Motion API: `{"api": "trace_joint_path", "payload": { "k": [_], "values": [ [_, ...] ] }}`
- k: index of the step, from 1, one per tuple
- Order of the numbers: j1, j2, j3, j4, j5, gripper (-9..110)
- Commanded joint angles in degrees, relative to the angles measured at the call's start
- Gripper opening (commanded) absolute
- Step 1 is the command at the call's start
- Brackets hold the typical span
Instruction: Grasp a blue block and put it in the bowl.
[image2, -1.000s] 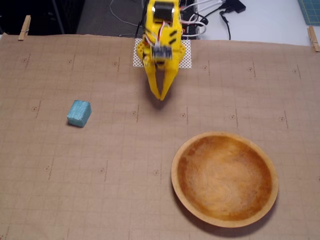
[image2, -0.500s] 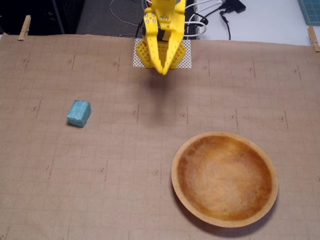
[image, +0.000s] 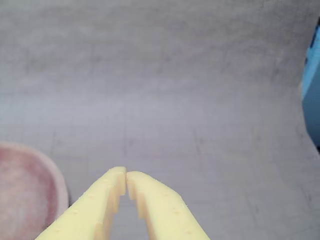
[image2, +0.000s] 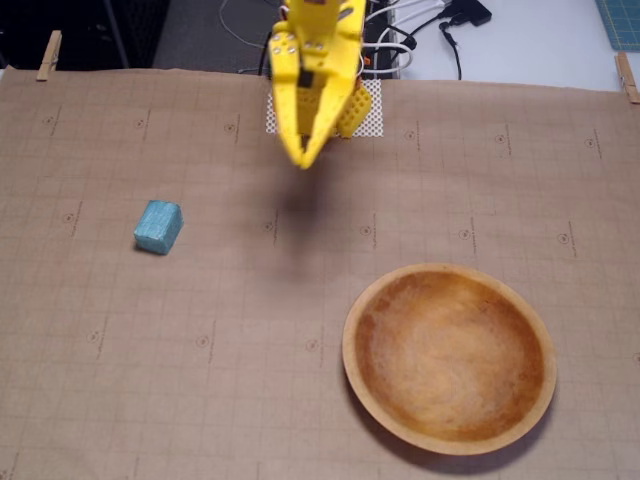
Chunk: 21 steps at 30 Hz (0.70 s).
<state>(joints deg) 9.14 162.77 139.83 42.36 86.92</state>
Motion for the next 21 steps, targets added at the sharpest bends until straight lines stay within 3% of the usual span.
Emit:
{"api": "trace_joint_path", "payload": {
  "k": [1, 12, 21],
  "values": [
    [3.78, -7.03, -8.7, -1.67, 0.26, -3],
    [11.34, -20.21, -15.12, -1.23, 0.18, -2],
    [11.95, -21.45, -16.08, -1.05, 2.99, 25]
  ]
}}
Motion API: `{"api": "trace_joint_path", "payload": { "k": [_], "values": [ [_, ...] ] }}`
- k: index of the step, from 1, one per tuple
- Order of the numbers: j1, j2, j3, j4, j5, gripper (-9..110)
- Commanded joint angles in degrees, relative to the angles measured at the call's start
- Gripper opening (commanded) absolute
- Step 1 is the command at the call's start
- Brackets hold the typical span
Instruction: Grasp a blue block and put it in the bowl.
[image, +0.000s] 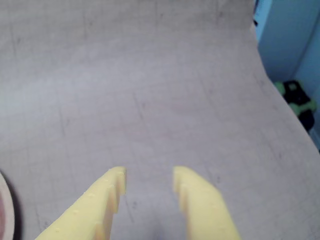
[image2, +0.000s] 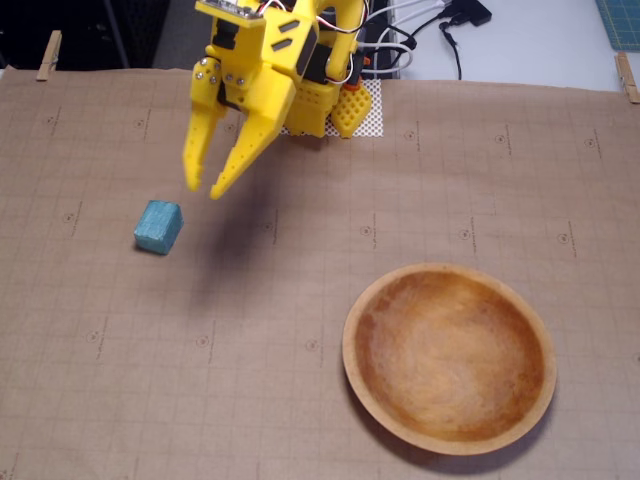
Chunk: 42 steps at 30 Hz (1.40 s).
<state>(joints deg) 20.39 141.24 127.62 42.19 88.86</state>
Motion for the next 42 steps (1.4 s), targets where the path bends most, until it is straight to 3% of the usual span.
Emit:
{"api": "trace_joint_path", "payload": {
  "k": [1, 11, 21, 31, 42],
  "values": [
    [0.79, -0.09, -3.6, -0.88, 1.32, 29],
    [8.26, -0.44, -0.09, -0.7, 0.79, 50],
    [13.01, -0.79, 3.08, -0.44, 0.18, 51],
    [15.91, -11.25, -4.04, 10.9, -3.87, 51],
    [13.71, -20.3, -7.29, 13.54, -4.04, 52]
  ]
}}
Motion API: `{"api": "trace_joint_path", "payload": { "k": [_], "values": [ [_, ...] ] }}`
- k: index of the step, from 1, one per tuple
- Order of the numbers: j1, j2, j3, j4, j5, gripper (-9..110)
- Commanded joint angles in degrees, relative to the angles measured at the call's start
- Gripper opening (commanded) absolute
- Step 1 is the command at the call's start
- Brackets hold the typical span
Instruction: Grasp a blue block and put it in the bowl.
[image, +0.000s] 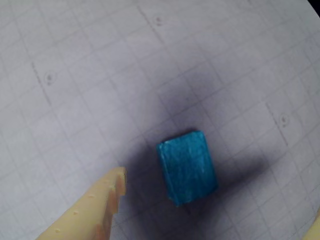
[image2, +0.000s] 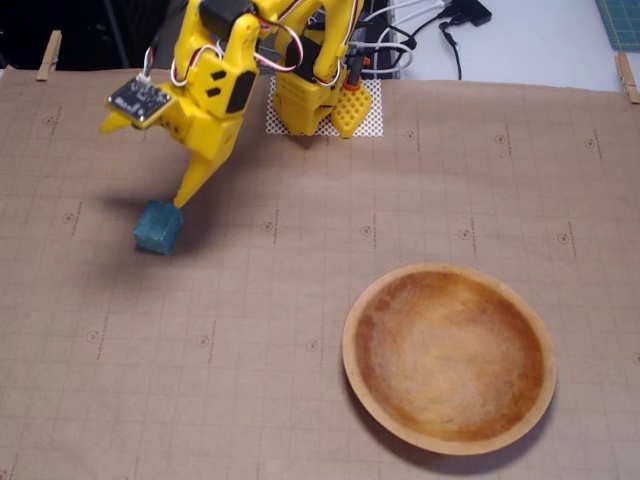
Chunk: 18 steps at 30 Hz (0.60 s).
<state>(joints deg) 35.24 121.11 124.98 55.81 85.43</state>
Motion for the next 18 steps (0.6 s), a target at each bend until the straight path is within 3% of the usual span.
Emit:
{"api": "trace_joint_path", "payload": {
  "k": [1, 18],
  "values": [
    [-1.41, -0.79, -5.1, -0.09, -0.62, 52],
    [-1.85, -23.99, -19.16, 0.09, -14.06, 52]
  ]
}}
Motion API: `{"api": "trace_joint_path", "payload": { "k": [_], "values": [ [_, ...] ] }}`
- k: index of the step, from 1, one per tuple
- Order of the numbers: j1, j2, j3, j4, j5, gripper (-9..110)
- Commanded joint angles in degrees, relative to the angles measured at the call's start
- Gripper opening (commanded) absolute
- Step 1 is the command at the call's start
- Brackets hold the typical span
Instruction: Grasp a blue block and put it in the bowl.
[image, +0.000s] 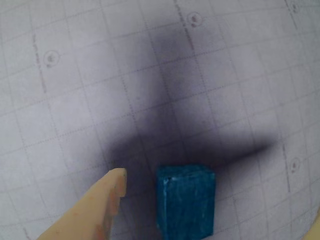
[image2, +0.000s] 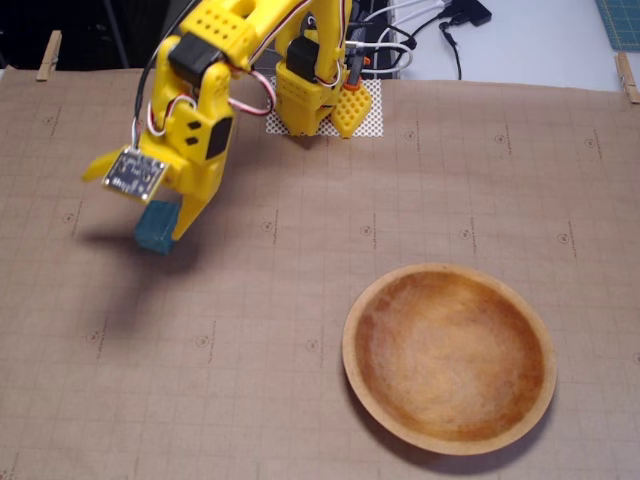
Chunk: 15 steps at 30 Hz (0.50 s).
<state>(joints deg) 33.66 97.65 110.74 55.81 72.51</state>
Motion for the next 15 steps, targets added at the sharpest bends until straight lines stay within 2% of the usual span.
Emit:
{"api": "trace_joint_path", "payload": {
  "k": [1, 11, 15],
  "values": [
    [-0.26, -1.67, -5.45, -0.09, -1.49, 52],
    [-0.35, -5.89, -5.54, 0.88, -3.08, 52],
    [-0.35, -6.06, -4.75, 5.1, -3.16, 52]
  ]
}}
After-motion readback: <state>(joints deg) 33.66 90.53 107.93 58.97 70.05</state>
